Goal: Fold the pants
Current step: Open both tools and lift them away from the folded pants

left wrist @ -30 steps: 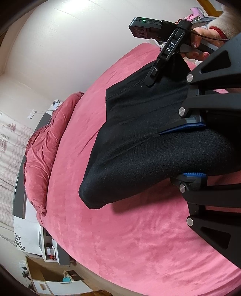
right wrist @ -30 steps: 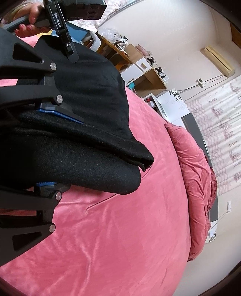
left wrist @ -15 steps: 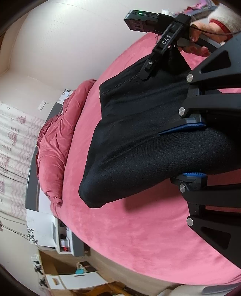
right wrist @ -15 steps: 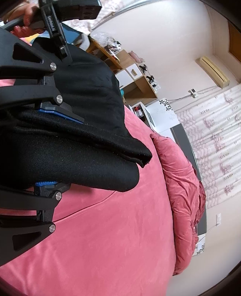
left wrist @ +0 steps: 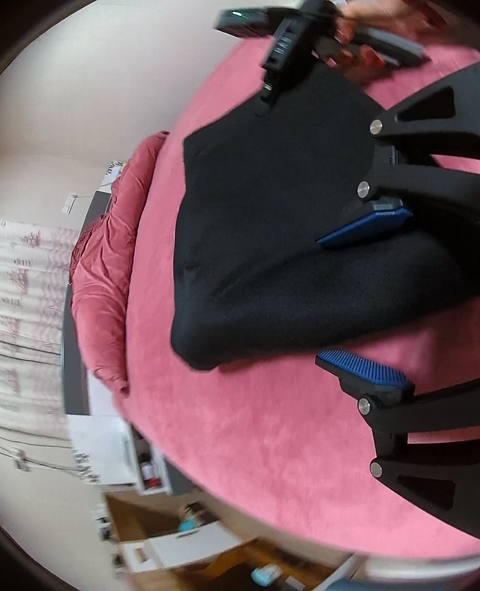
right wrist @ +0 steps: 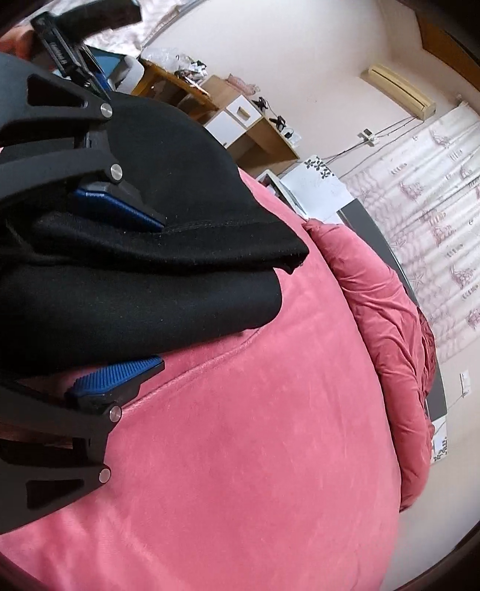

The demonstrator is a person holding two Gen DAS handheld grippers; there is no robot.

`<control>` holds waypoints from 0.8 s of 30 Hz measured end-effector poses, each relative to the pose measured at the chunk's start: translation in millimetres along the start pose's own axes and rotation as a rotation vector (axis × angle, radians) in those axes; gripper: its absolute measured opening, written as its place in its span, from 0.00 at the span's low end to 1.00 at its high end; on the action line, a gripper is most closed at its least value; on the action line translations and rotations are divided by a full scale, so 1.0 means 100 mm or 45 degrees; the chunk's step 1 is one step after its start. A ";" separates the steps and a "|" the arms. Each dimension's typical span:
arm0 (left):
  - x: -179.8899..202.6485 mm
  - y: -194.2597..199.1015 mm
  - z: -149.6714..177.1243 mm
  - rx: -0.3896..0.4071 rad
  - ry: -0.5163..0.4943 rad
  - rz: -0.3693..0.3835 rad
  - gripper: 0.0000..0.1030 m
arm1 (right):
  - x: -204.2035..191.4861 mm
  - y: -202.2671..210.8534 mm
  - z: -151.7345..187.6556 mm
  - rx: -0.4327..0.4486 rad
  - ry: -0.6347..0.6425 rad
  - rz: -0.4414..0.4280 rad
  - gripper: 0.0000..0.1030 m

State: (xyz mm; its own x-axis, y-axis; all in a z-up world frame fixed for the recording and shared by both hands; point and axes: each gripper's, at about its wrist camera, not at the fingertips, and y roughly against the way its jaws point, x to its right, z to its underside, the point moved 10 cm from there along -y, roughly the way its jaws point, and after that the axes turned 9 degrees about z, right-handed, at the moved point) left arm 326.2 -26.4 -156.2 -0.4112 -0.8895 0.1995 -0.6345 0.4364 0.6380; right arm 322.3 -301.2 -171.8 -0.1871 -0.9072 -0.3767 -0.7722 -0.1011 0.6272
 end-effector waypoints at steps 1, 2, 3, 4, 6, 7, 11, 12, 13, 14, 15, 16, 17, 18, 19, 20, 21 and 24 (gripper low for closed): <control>0.01 0.05 0.03 0.006 -0.022 -0.021 0.59 | 0.03 0.02 0.00 -0.003 -0.014 0.022 0.72; 0.03 0.12 0.07 0.012 -0.044 -0.042 0.59 | 0.05 0.06 0.01 0.000 -0.024 0.038 0.73; 0.05 0.16 0.11 0.015 -0.061 -0.055 0.59 | 0.06 0.10 -0.01 0.010 -0.025 0.054 0.73; 0.07 0.20 0.14 0.015 -0.076 -0.070 0.59 | 0.08 0.17 -0.02 0.033 -0.013 0.098 0.73; 0.10 0.27 0.25 0.002 -0.093 -0.090 0.59 | 0.15 0.33 -0.02 0.081 0.016 0.202 0.76; 0.12 0.30 0.31 -0.004 -0.087 -0.090 0.59 | 0.19 0.43 0.00 0.096 0.018 0.240 0.76; 0.17 0.47 0.48 -0.004 0.014 -0.090 0.59 | 0.26 0.74 0.17 0.089 0.014 0.296 0.79; 0.19 0.49 0.50 -0.012 0.039 -0.087 0.59 | 0.27 0.81 0.23 0.083 0.010 0.307 0.81; 0.22 0.51 0.56 -0.030 0.072 -0.075 0.59 | 0.29 0.90 0.31 0.076 -0.003 0.319 0.86; 0.25 0.51 0.64 -0.068 0.102 -0.064 0.59 | 0.30 0.96 0.37 0.069 -0.016 0.326 0.92; 0.28 0.50 0.73 -0.111 0.120 -0.059 0.59 | 0.32 1.01 0.45 0.054 -0.029 0.329 0.92; 0.32 0.51 0.82 -0.143 0.126 -0.056 0.59 | 0.32 1.08 0.56 0.036 -0.038 0.328 0.92; 0.37 0.51 0.91 -0.167 0.126 -0.057 0.59 | 0.30 1.11 0.64 0.020 -0.038 0.326 0.92; 0.41 0.52 1.00 -0.186 0.124 -0.057 0.59 | 0.29 1.15 0.73 0.003 -0.029 0.326 0.92; 0.44 0.53 1.05 -0.191 0.124 -0.057 0.59 | 0.26 1.19 0.83 -0.009 -0.011 0.328 0.92; 0.47 0.56 1.10 -0.188 0.129 -0.057 0.59 | 0.23 1.21 0.90 -0.013 0.010 0.329 0.94; 0.50 0.60 1.14 -0.175 0.135 -0.059 0.59 | 0.20 1.24 0.97 -0.016 0.033 0.334 0.98; 0.55 0.69 1.20 -0.159 0.145 -0.076 0.61 | 0.12 1.34 1.17 -0.026 0.106 0.370 1.00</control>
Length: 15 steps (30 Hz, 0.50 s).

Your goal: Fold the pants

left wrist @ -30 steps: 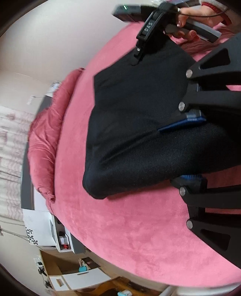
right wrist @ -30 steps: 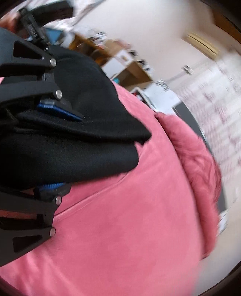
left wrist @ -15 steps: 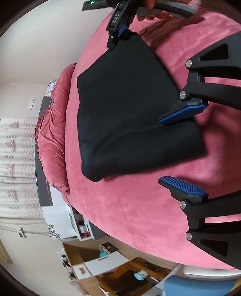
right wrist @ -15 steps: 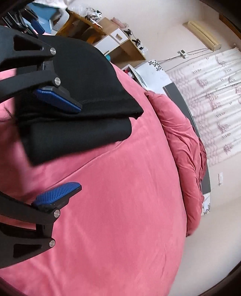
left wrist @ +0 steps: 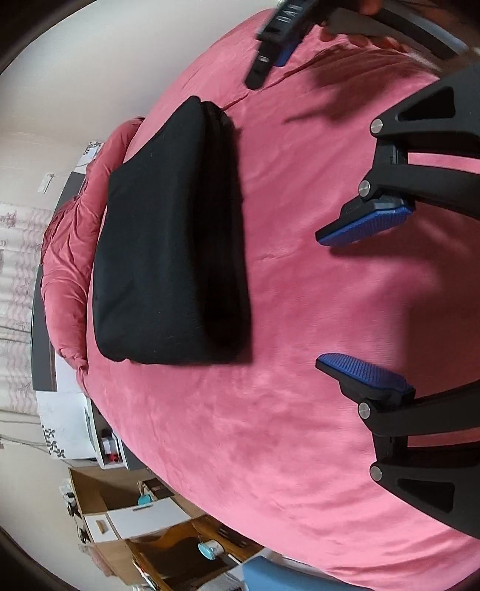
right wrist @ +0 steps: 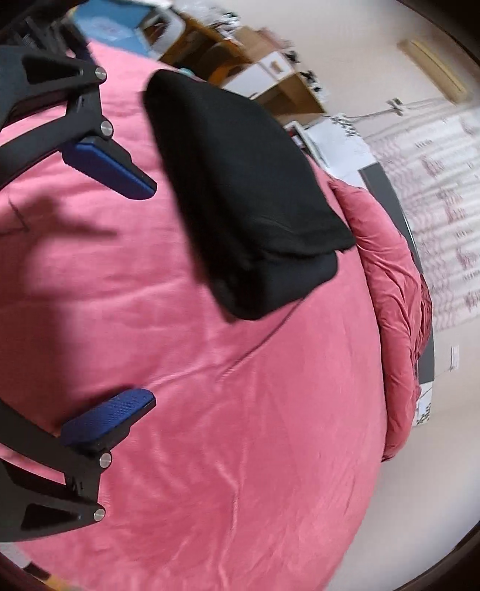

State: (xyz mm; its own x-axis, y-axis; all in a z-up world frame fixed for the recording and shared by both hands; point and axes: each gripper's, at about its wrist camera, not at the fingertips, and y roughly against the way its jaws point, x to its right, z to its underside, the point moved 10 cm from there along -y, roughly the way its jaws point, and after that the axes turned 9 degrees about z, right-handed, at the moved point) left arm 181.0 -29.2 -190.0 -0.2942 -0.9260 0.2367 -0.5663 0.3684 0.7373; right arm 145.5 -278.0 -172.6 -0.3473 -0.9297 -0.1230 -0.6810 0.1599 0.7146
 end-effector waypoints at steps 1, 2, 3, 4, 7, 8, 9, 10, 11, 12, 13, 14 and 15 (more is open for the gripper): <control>0.01 0.02 0.02 0.000 -0.001 -0.007 0.61 | -0.03 0.04 0.06 0.003 0.024 0.001 1.00; 0.02 0.06 0.04 0.000 -0.003 -0.019 0.61 | -0.07 0.08 0.11 0.002 0.050 0.000 1.00; 0.03 0.10 0.06 0.005 -0.003 -0.032 0.61 | -0.09 0.10 0.13 -0.001 0.069 0.003 1.00; 0.04 0.14 0.06 0.011 0.000 -0.037 0.61 | -0.13 0.14 0.16 0.001 0.092 0.008 1.00; 0.03 0.27 0.05 0.026 -0.001 -0.078 0.61 | -0.20 0.30 0.21 0.027 0.113 0.002 1.00; 0.03 0.32 0.06 0.033 -0.009 -0.097 0.61 | -0.22 0.35 0.23 0.033 0.114 -0.004 1.00; 0.03 0.37 0.07 0.038 -0.023 -0.121 0.61 | -0.25 0.39 0.25 0.035 0.117 -0.007 1.00; 0.03 0.41 0.08 0.046 -0.037 -0.143 0.61 | -0.27 0.44 0.29 0.032 0.121 -0.009 1.00; 0.03 0.46 0.09 0.053 -0.050 -0.165 0.61 | -0.31 0.45 0.29 0.028 0.127 -0.009 1.00; 0.02 0.50 0.10 0.059 -0.060 -0.186 0.61 | -0.35 0.49 0.33 0.024 0.137 -0.013 1.00; 0.03 0.54 0.12 0.064 -0.065 -0.198 0.61 | -0.38 0.52 0.36 0.020 0.150 -0.018 1.00; 0.03 0.58 0.13 0.069 -0.066 -0.201 0.61 | -0.42 0.56 0.39 0.019 0.166 -0.022 1.00; 0.05 0.61 0.12 0.078 -0.063 -0.202 0.61 | -0.46 0.58 0.38 0.024 0.181 -0.021 1.00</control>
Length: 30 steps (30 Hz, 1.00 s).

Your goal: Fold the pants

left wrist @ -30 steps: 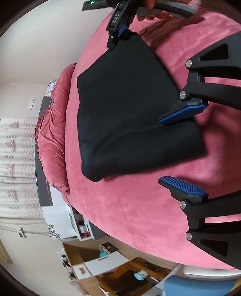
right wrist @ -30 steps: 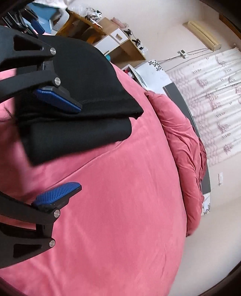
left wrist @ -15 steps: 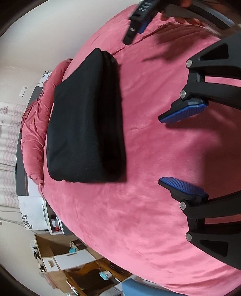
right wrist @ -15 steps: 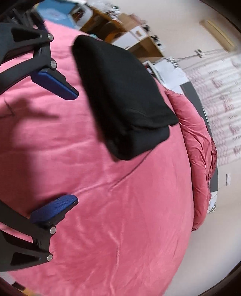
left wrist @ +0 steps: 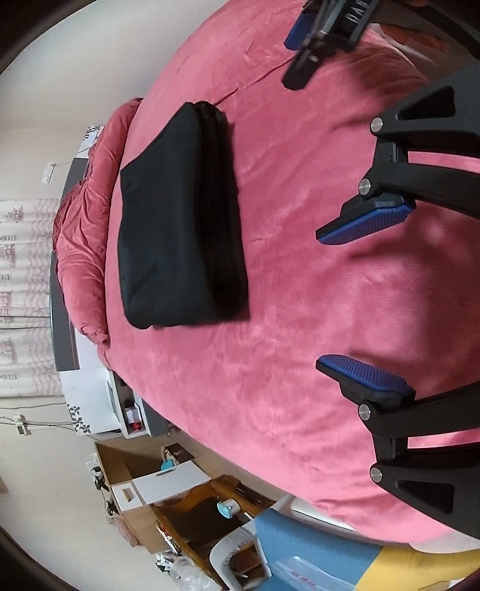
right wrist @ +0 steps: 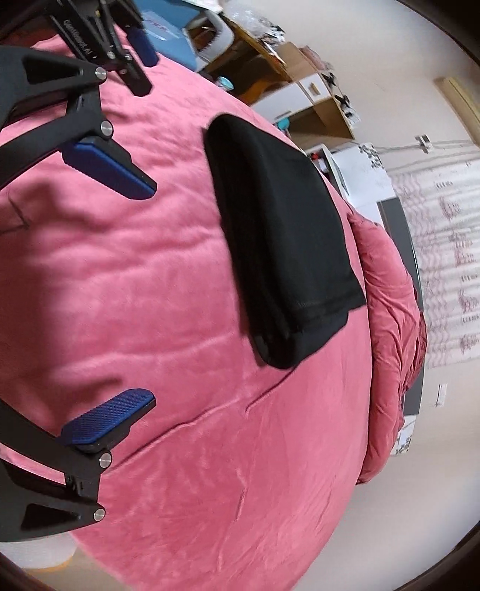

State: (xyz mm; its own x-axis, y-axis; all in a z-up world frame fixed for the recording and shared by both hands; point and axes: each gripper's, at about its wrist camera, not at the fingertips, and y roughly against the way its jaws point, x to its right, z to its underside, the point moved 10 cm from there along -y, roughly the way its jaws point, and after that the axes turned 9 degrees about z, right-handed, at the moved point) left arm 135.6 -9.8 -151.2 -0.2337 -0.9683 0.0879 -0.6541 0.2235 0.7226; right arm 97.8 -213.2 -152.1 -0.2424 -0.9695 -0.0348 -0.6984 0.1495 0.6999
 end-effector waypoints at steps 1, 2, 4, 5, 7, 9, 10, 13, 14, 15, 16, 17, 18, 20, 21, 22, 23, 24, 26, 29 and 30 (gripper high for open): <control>-0.01 0.04 0.00 0.012 0.004 -0.004 0.61 | -0.02 0.03 0.00 0.009 0.007 0.001 1.00; -0.03 0.07 -0.01 0.027 0.008 -0.016 0.61 | -0.05 0.07 0.00 0.023 0.014 0.000 1.00; -0.03 0.13 -0.01 0.041 0.011 -0.028 0.61 | -0.09 0.18 -0.03 0.066 0.024 -0.001 1.00; -0.02 0.17 -0.01 0.048 0.009 -0.035 0.61 | -0.09 0.22 -0.04 0.087 0.029 0.002 1.00; -0.02 0.23 -0.01 0.066 -0.001 -0.064 0.61 | -0.10 0.31 -0.07 0.131 0.034 0.010 1.00; -0.01 0.29 -0.01 0.081 -0.004 -0.059 0.61 | -0.08 0.37 -0.09 0.159 0.032 0.018 1.00; -0.01 0.30 0.00 0.081 -0.004 -0.053 0.61 | -0.08 0.38 -0.10 0.162 0.029 0.016 1.00; 0.00 0.31 0.03 0.068 0.010 -0.036 0.61 | -0.06 0.37 -0.10 0.156 0.017 0.012 1.00; -0.01 0.30 0.04 0.058 0.019 -0.024 0.61 | -0.05 0.36 -0.09 0.151 0.015 0.011 1.00; -0.01 0.30 0.05 0.054 0.025 -0.018 0.61 | -0.05 0.35 -0.08 0.147 0.014 0.008 1.00; -0.02 0.30 0.06 0.053 0.031 -0.016 0.61 | -0.05 0.35 -0.08 0.145 0.015 0.006 1.00; -0.02 0.29 0.07 0.050 0.036 -0.017 0.61 | -0.05 0.34 -0.08 0.144 0.016 0.003 1.00; -0.02 0.29 0.07 0.048 0.041 -0.016 0.61 | -0.06 0.34 -0.07 0.142 0.019 -0.002 1.00; -0.02 0.28 0.08 0.047 0.046 -0.016 0.61 | -0.07 0.32 -0.06 0.136 0.026 -0.005 1.00; -0.02 0.28 0.08 0.045 0.047 -0.016 0.61 | -0.08 0.32 -0.05 0.134 0.032 -0.004 1.00; -0.01 0.28 0.08 0.044 0.048 -0.017 0.61 | -0.09 0.32 -0.05 0.133 0.036 -0.007 1.00; -0.01 0.28 0.08 0.045 0.046 -0.017 0.61 | -0.09 0.31 -0.05 0.132 0.038 -0.009 1.00; -0.01 0.28 0.08 0.045 0.044 -0.017 0.61 | -0.09 0.31 -0.04 0.131 0.039 -0.009 1.00; -0.01 0.28 0.08 0.048 0.040 -0.018 0.61 | -0.10 0.31 -0.04 0.130 0.039 -0.012 1.00; 0.00 0.28 0.08 0.049 0.038 -0.019 0.61 | -0.10 0.31 -0.04 0.127 0.039 -0.012 1.00; 0.00 0.27 0.08 0.049 0.042 -0.019 0.61 | -0.10 0.31 -0.03 0.126 0.039 -0.013 1.00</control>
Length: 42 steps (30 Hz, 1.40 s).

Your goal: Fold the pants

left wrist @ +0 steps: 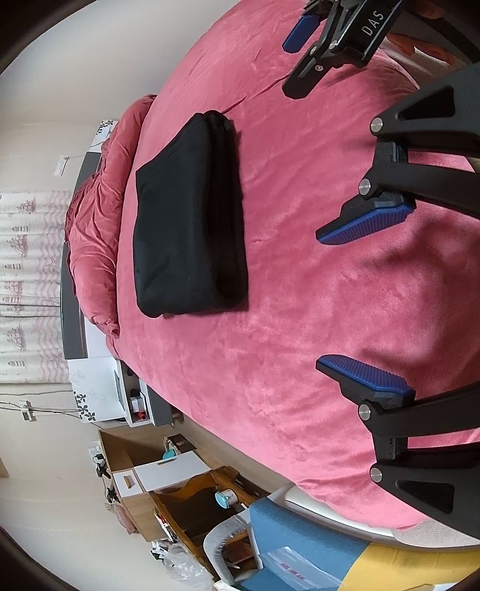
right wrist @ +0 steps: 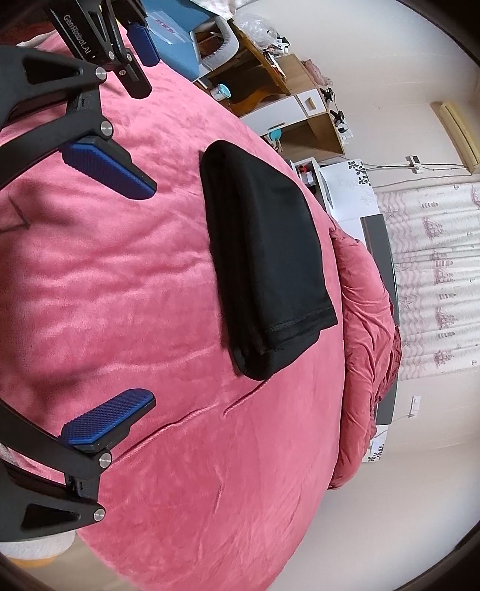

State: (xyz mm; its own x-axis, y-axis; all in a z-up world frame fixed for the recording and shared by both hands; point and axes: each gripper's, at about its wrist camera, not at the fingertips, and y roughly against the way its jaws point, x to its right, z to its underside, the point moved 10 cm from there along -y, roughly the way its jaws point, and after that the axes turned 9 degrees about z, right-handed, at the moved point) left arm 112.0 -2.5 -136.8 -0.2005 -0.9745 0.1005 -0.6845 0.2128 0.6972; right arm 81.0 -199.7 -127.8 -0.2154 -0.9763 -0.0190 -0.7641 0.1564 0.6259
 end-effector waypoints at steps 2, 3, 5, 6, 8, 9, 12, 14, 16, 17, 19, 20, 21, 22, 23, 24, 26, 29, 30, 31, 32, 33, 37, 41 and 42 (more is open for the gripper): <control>0.01 0.00 0.01 -0.002 0.004 0.000 0.61 | 0.00 0.00 0.00 -0.001 0.000 0.002 1.00; 0.00 0.00 0.01 -0.002 0.006 -0.002 0.61 | 0.00 0.00 0.01 -0.001 0.000 -0.001 1.00; -0.01 -0.01 0.01 -0.003 0.006 -0.008 0.61 | -0.01 0.00 0.01 0.001 0.001 0.002 1.00; -0.01 -0.01 0.01 -0.004 0.008 -0.008 0.61 | -0.01 0.00 0.01 0.001 0.001 0.000 1.00; -0.01 -0.01 0.01 -0.002 0.010 -0.011 0.61 | -0.01 0.00 0.01 -0.001 0.003 -0.001 1.00; -0.01 0.00 0.01 -0.001 0.009 -0.013 0.61 | -0.01 0.00 0.02 -0.002 0.004 0.000 1.00; -0.02 0.00 0.01 0.001 0.008 -0.019 0.61 | -0.02 0.00 0.02 -0.004 0.005 -0.002 1.00; -0.02 0.00 0.01 0.001 0.008 -0.021 0.61 | -0.02 0.00 0.02 -0.005 0.004 -0.003 1.00; -0.02 0.00 0.01 0.000 0.007 -0.022 0.61 | -0.02 0.00 0.02 -0.005 0.005 -0.001 1.00; -0.02 0.00 0.01 -0.001 0.008 -0.022 0.61 | -0.02 0.00 0.02 -0.006 0.005 -0.001 1.00; -0.02 0.00 0.02 -0.003 0.008 -0.024 0.61 | -0.03 -0.01 0.02 -0.008 0.004 -0.004 1.00; -0.03 0.00 0.02 -0.003 0.008 -0.026 0.61 | -0.03 -0.01 0.03 -0.010 0.004 -0.002 1.00; -0.03 -0.01 0.02 -0.005 0.008 -0.027 0.61 | -0.03 -0.01 0.03 -0.010 0.004 -0.002 1.00; -0.03 -0.01 0.02 -0.006 0.007 -0.029 0.61 | -0.03 -0.01 0.03 -0.010 0.003 -0.005 1.00; -0.03 -0.01 0.02 -0.007 0.006 -0.030 0.61 | -0.03 -0.01 0.03 -0.011 0.002 -0.005 1.00; -0.02 -0.02 0.02 -0.007 0.006 -0.030 0.61 | -0.03 -0.01 0.03 -0.013 0.004 -0.002 1.00; -0.02 -0.01 0.02 -0.007 0.005 -0.032 0.61 | -0.02 -0.01 0.03 -0.015 0.005 -0.004 1.00; -0.02 -0.01 0.02 -0.007 0.003 -0.033 0.61 | -0.03 -0.02 0.03 -0.014 0.005 -0.007 1.00; -0.02 -0.01 0.02 -0.007 0.004 -0.033 0.61 | -0.03 -0.02 0.03 -0.014 0.005 -0.008 1.00; -0.02 -0.01 0.02 -0.006 0.004 -0.034 0.61 | -0.03 -0.02 0.04 -0.015 0.006 -0.008 1.00; -0.02 -0.02 0.03 -0.006 0.004 -0.035 0.61 | -0.03 -0.02 0.04 -0.015 0.007 -0.008 1.00; -0.02 -0.02 0.03 -0.008 0.004 -0.035 0.61 | -0.03 -0.02 0.04 -0.015 0.008 -0.008 1.00; -0.02 -0.01 0.03 -0.009 0.005 -0.038 0.61 | -0.03 -0.02 0.04 -0.015 0.007 -0.008 1.00; -0.03 -0.01 0.04 -0.009 0.006 -0.040 0.61 | -0.03 -0.02 0.04 -0.015 0.007 -0.009 1.00; -0.03 -0.01 0.04 -0.010 0.006 -0.039 0.61 | -0.03 -0.02 0.04 -0.016 0.008 -0.010 1.00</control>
State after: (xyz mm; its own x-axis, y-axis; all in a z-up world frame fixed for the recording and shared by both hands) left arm 110.7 0.2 -140.5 -0.1760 -0.9809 0.0824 -0.6845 0.1822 0.7058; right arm 80.9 -196.2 -132.2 -0.2057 -0.9784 -0.0194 -0.7582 0.1468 0.6352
